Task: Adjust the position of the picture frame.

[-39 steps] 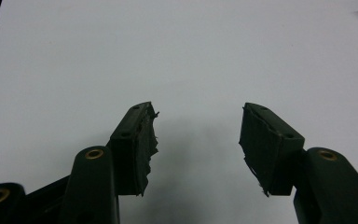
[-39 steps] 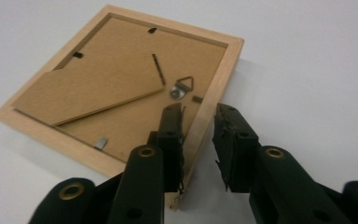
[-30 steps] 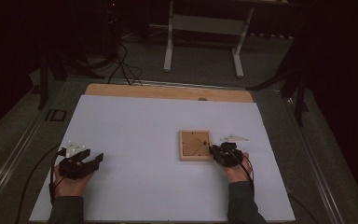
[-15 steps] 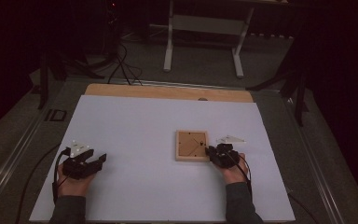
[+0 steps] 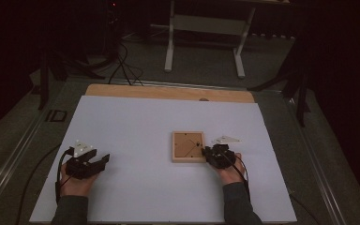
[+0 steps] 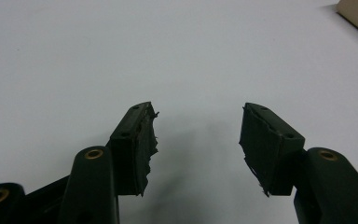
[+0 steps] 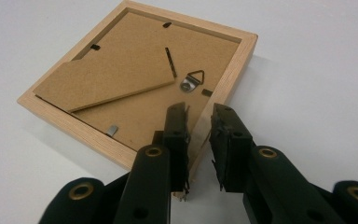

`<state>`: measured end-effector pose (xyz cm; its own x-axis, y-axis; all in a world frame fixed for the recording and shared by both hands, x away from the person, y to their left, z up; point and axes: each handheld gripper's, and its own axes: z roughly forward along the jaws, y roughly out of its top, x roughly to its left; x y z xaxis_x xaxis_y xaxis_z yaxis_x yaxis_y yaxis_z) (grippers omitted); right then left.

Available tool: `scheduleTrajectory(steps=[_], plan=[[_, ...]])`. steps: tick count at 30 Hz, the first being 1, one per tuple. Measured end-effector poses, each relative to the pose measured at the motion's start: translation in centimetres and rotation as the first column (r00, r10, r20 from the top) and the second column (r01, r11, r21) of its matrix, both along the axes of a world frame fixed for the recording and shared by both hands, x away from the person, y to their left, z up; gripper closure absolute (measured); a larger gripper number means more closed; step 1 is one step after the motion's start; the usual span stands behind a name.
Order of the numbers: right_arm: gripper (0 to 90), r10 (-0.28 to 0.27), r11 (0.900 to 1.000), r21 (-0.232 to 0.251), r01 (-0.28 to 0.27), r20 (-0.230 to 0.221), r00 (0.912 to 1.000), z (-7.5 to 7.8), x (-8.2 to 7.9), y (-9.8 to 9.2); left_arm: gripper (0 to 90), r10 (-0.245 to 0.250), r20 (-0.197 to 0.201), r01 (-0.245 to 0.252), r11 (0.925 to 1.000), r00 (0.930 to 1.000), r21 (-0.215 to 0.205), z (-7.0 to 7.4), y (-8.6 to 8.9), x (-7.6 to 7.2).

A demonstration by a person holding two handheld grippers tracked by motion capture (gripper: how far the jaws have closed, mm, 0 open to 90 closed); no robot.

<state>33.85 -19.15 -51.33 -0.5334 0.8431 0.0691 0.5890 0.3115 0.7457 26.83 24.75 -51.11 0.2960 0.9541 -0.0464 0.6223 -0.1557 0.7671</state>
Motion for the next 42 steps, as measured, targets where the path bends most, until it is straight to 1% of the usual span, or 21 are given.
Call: scheduleTrajectory(steps=[16,24,30,35,42], plan=[[76.2,0.046,0.999,-0.015,-0.046,0.009,0.9989,0.0,0.1,2.6,44.0,-0.010,-0.002,0.010,0.9999,0.9999,0.006,0.0,-0.3,0.1],[76.2,0.044,0.999,-0.020,-0.044,0.012,0.9990,0.0,-0.1,3.7,44.0,-0.017,-0.001,0.017,0.9998,0.9999,0.008,0.0,-0.5,0.3],[75.9,0.056,0.998,-0.018,-0.056,0.011,0.9984,0.0,-0.1,4.5,44.0,-0.023,-0.004,0.023,0.9997,0.9997,0.008,0.0,-0.7,0.3],[74.1,0.059,0.998,-0.009,-0.059,0.011,0.9982,-0.1,-0.3,5.0,44.0,-0.036,-0.007,0.036,0.9993,0.9993,0.013,-0.1,-1.0,0.4],[72.9,0.071,0.997,-0.008,-0.071,0.011,0.9974,-0.1,-0.5,5.5,44.0,-0.076,-0.011,0.076,0.9963,0.9970,0.040,-0.1,-2.2,0.4]])
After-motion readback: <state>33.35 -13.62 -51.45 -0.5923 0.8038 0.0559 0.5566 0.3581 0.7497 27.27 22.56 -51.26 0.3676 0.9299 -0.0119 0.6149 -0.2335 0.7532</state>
